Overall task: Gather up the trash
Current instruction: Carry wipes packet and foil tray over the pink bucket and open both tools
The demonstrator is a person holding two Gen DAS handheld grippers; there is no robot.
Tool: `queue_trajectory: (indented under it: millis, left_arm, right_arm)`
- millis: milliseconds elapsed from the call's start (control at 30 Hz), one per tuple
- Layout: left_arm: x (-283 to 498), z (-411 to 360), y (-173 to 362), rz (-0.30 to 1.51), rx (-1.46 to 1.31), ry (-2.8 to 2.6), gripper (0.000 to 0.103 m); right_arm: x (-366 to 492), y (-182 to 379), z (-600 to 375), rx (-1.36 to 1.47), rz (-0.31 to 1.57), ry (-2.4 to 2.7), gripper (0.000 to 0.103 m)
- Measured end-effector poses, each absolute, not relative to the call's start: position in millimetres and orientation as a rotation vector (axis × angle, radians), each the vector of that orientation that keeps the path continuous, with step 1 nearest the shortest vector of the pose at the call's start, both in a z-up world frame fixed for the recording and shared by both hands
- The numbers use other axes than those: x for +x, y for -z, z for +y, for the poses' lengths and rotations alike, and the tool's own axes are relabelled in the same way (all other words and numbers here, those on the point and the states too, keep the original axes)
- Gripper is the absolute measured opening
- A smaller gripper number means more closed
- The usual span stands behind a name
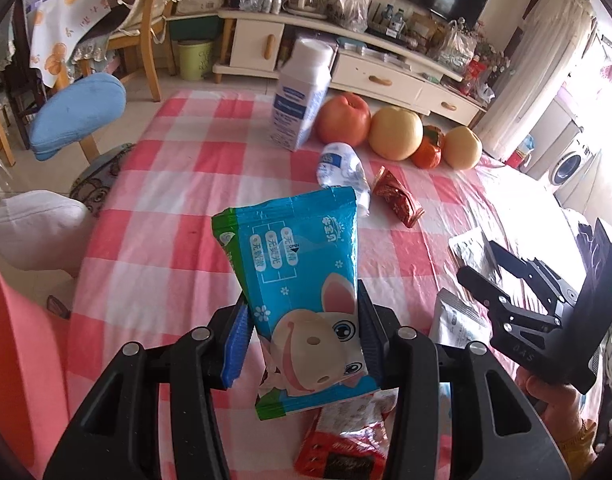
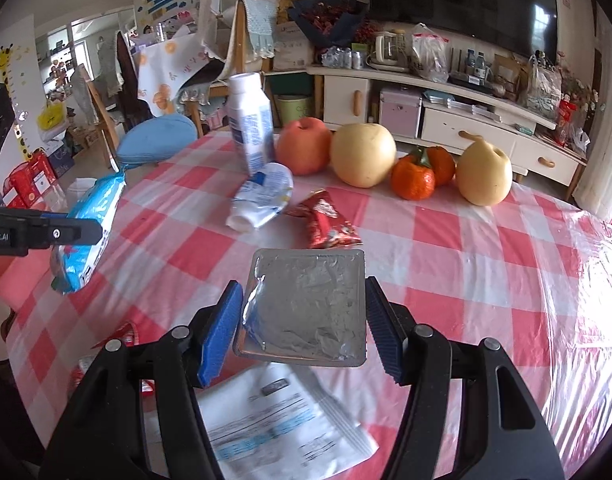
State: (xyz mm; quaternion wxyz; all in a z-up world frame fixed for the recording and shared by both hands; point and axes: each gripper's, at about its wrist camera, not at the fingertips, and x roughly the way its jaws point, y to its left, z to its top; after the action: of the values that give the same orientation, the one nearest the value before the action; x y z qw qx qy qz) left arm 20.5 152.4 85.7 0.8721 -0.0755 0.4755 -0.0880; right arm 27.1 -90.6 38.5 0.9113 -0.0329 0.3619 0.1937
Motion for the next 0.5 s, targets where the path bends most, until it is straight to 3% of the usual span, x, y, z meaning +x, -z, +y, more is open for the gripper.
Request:
queue_trajectory:
  millis: [500]
  left_arm:
    - [-17,211,-114,0.893,-0.203,0.120,0.048]
  right_arm:
    - [-14,-51,-32,-0.049,0.750,-0.512,0.063]
